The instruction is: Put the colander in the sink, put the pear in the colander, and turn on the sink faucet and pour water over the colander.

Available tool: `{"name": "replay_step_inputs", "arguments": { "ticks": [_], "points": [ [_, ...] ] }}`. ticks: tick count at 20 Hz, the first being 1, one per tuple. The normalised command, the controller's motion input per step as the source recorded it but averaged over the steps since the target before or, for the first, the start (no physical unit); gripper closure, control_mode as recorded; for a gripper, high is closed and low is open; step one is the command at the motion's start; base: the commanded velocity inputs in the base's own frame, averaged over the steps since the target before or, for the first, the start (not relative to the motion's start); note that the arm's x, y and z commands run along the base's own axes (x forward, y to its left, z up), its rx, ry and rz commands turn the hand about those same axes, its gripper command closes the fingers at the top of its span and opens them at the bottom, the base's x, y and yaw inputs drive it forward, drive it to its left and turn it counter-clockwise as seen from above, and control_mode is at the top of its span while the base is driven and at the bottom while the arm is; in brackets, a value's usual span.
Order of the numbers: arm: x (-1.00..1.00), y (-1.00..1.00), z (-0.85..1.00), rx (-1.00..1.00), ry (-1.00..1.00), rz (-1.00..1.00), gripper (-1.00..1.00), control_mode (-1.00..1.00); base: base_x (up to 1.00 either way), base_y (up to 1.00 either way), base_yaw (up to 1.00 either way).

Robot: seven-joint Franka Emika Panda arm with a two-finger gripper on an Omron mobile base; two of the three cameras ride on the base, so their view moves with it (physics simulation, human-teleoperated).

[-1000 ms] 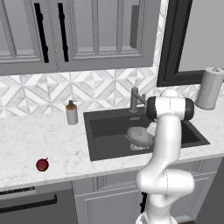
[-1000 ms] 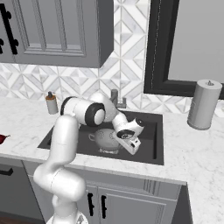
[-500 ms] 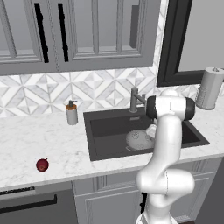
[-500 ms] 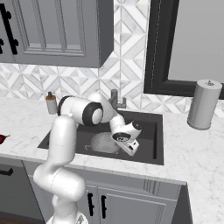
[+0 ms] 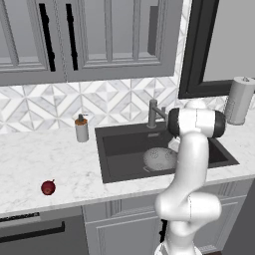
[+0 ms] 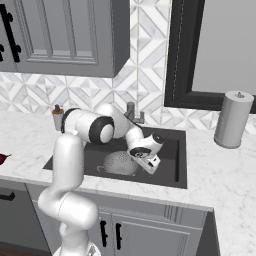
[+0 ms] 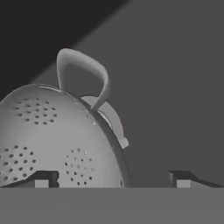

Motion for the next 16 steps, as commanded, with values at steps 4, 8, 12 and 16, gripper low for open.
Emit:
{"name": "replay_step_inputs", "arguments": {
  "ticks": [4, 8, 12, 16],
  "points": [
    [-0.41, -0.34, 0.46, 0.0, 0.0, 0.0, -1.0, -1.0, 0.0, 0.0, 0.0],
    [-0.41, -0.09, 0.52, 0.0, -0.01, 0.0, -1.0, -1.0, 0.0, 0.0, 0.0],
    [-0.49, 0.02, 0.64, 0.0, -0.15, 0.03, -1.0, -1.0, 0.0, 0.0, 0.0],
    [-0.62, 0.12, 0.64, -0.03, -0.26, 0.0, -1.0, -1.0, 0.0, 0.0, 0.0]
  ]
}}
